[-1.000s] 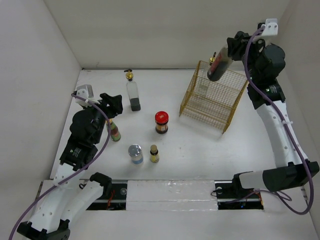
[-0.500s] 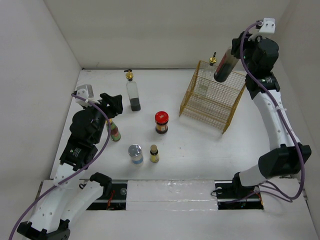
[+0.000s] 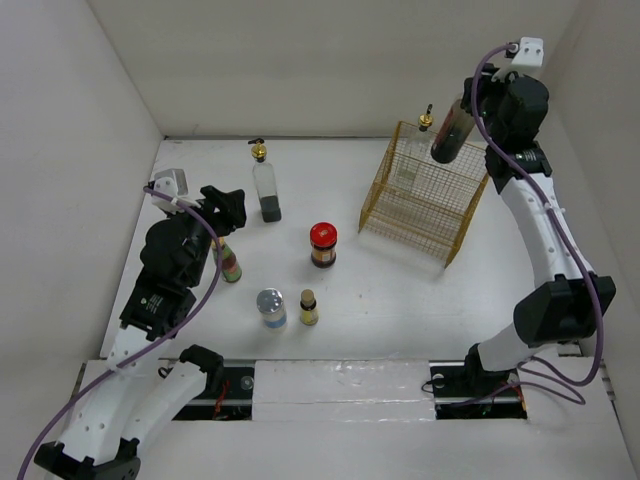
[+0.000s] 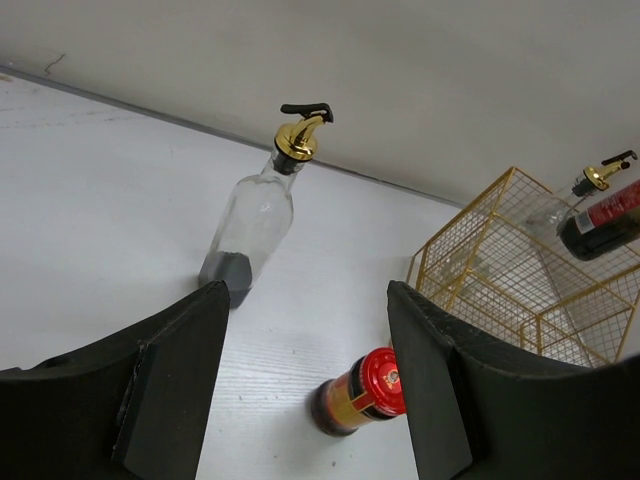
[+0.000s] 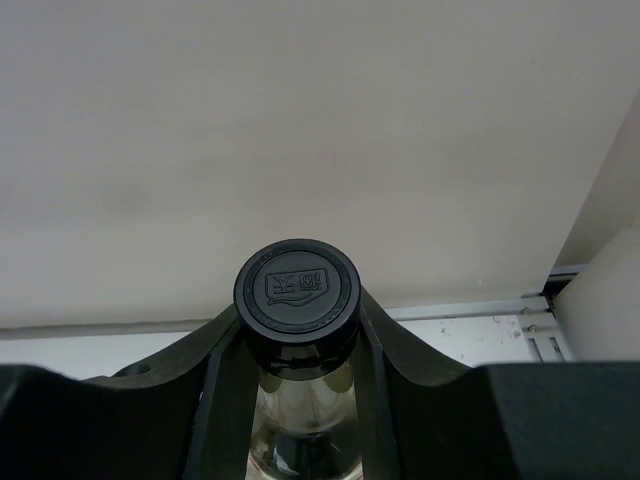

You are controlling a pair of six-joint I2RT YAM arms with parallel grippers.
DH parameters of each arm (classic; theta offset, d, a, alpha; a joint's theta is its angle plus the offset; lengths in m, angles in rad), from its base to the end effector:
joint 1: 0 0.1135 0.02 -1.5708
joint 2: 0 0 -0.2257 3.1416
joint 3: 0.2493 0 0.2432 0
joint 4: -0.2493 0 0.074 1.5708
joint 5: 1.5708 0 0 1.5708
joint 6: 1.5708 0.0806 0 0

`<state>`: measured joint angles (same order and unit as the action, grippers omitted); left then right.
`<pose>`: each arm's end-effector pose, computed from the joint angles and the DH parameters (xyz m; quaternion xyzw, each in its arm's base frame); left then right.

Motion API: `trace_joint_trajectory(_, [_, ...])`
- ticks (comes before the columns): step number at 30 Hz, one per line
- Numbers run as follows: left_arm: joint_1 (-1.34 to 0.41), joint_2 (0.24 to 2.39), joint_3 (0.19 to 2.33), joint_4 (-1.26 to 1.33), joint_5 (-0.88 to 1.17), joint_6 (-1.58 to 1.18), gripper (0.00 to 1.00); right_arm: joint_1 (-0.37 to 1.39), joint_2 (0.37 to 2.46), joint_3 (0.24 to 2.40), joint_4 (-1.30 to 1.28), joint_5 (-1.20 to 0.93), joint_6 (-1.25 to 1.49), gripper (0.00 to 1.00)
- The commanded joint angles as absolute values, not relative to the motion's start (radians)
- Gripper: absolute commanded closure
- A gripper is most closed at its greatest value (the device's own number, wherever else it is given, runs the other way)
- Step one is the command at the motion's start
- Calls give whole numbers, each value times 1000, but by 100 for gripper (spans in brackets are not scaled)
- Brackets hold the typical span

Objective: Organize the condiment bottles

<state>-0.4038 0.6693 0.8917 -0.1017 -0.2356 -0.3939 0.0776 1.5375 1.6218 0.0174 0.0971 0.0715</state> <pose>0.2013 -0.0656 0.3824 -0.0847 0.6590 -0.2168 0.7152 0.3951 0.0229 0.4344 0.0340 0.6696 0.0228 0.7416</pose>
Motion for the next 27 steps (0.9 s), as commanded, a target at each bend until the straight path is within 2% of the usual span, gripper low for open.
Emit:
trace_joint_trajectory(1, [-400, 669, 887, -58, -232, -380, 40, 71, 1520, 1626, 232, 114, 67, 96])
trace_joint_trajectory(13, [-400, 678, 887, -58, -219, -380, 40, 114, 1549, 1424, 340, 153, 58, 96])
trace_joint_trajectory(19, [-400, 687, 887, -58, -210, -380, 40, 161, 1558, 1301, 420, 239, 49, 94])
trace_joint_trajectory(27, [-400, 687, 887, -58, -210, -380, 40, 190, 1586, 1233, 466, 299, 40, 88])
